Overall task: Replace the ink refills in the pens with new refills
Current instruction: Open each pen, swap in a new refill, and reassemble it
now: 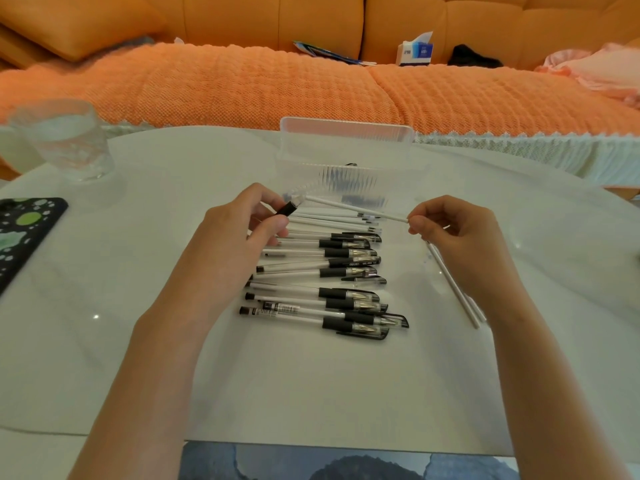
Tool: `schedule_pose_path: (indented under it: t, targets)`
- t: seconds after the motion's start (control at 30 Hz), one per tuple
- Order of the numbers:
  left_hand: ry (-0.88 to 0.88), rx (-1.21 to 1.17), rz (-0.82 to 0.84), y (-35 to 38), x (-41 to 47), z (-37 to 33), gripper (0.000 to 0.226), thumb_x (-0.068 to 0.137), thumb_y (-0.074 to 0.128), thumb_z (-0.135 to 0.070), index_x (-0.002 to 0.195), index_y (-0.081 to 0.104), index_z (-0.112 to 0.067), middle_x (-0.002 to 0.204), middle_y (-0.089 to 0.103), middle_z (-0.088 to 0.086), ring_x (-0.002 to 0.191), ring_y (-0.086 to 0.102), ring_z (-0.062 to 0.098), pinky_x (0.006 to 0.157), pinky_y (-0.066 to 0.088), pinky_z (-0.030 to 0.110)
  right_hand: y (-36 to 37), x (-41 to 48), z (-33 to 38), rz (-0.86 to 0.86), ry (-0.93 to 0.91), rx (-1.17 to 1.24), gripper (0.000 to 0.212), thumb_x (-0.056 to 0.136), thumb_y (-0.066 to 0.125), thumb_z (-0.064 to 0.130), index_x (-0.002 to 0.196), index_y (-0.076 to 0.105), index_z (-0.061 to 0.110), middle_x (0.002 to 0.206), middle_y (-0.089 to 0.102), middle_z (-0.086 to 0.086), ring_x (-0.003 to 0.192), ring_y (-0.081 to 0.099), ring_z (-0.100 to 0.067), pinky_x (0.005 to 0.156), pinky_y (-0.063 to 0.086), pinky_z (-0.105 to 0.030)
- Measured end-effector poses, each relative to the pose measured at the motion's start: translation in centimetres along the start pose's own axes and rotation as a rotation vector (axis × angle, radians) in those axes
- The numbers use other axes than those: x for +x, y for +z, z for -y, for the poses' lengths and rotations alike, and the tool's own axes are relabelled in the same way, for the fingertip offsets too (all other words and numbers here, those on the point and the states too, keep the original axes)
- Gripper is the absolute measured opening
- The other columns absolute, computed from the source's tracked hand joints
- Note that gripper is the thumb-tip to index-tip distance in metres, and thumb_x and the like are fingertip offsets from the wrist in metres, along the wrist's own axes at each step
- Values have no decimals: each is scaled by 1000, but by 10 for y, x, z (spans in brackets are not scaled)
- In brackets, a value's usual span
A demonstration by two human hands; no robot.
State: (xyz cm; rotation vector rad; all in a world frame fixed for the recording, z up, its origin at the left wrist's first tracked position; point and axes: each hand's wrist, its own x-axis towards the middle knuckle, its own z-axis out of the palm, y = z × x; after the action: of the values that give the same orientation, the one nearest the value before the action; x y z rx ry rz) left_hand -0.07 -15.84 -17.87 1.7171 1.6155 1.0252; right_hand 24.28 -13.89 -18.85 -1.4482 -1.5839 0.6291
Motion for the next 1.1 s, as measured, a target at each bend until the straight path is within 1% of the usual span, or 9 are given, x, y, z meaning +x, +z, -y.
schedule_pose_path:
  t: [0.27, 0.37, 0.43, 0.57, 0.7, 0.77, 0.9, 1.03, 1.1]
  targets:
    - [7, 13, 4, 0, -1, -1, 8, 93, 56, -22, 94, 58, -30, 83, 68, -12, 78, 66, 4, 81, 52, 31, 0, 0, -1, 18, -7, -31, 18, 88, 62, 10, 77, 64, 23, 71, 65, 9, 61, 53, 5, 61, 41, -6]
    - [13, 29, 8, -1, 0, 1, 10, 92, 58, -22, 95, 60, -31, 83, 68, -12, 82, 65, 10, 82, 51, 34, -1, 1, -2, 27, -18, -59, 17, 87, 62, 8, 77, 64, 22, 71, 64, 9, 61, 53, 4, 61, 40, -5]
    - [26, 44, 1, -1, 0, 2, 11, 91, 60, -21, 94, 62, -32, 83, 68, -12, 84, 63, 11, 80, 49, 30, -1, 1, -3, 27, -23, -75, 19, 87, 62, 8, 77, 63, 24, 72, 64, 10, 62, 52, 3, 62, 40, -5]
    - [52, 81, -32, -4, 0, 3, 13, 87, 64, -20, 93, 66, -32, 85, 67, -11, 84, 61, 4, 77, 44, 18, -2, 0, -3, 36, -34, -94, 20, 87, 62, 7, 77, 63, 24, 72, 63, 10, 63, 50, 4, 62, 38, -4]
    - [43, 111, -15, -7, 0, 6, 14, 85, 68, -20, 91, 70, -32, 87, 68, -12, 89, 62, 3, 84, 46, 23, -1, -1, -2, 66, -41, -127, 16, 86, 61, 3, 79, 64, 17, 73, 63, 9, 62, 50, 6, 61, 36, -3]
    - [36, 119, 15, -7, -1, 4, 14, 83, 69, -20, 90, 71, -32, 87, 69, -13, 90, 61, -1, 85, 45, 23, -1, -1, -1, 81, -44, -130, 15, 86, 62, 4, 79, 65, 17, 72, 63, 9, 63, 51, 6, 61, 36, -3]
    - [31, 133, 93, 1, -2, 1, 14, 83, 70, -24, 90, 70, -35, 88, 69, -15, 89, 61, -2, 87, 48, 28, 7, -4, 8, 131, -68, -75, 12, 85, 64, 6, 80, 67, 17, 76, 66, 12, 68, 55, 6, 66, 39, -4]
    - [53, 113, 158, 12, -4, -7, 13, 85, 67, -28, 93, 68, -38, 90, 66, -18, 91, 60, -4, 83, 47, 19, 23, -9, 21, 196, -87, -2, 10, 84, 67, 13, 79, 70, 21, 73, 67, 12, 67, 55, 2, 65, 42, -12]
    - [92, 136, 187, 18, -6, -10, 14, 86, 65, -29, 94, 66, -41, 87, 63, -21, 86, 58, -5, 79, 46, 18, 30, -11, 25, 228, -83, 40, 9, 84, 68, 14, 79, 70, 21, 72, 67, 11, 65, 56, 2, 64, 43, -11]
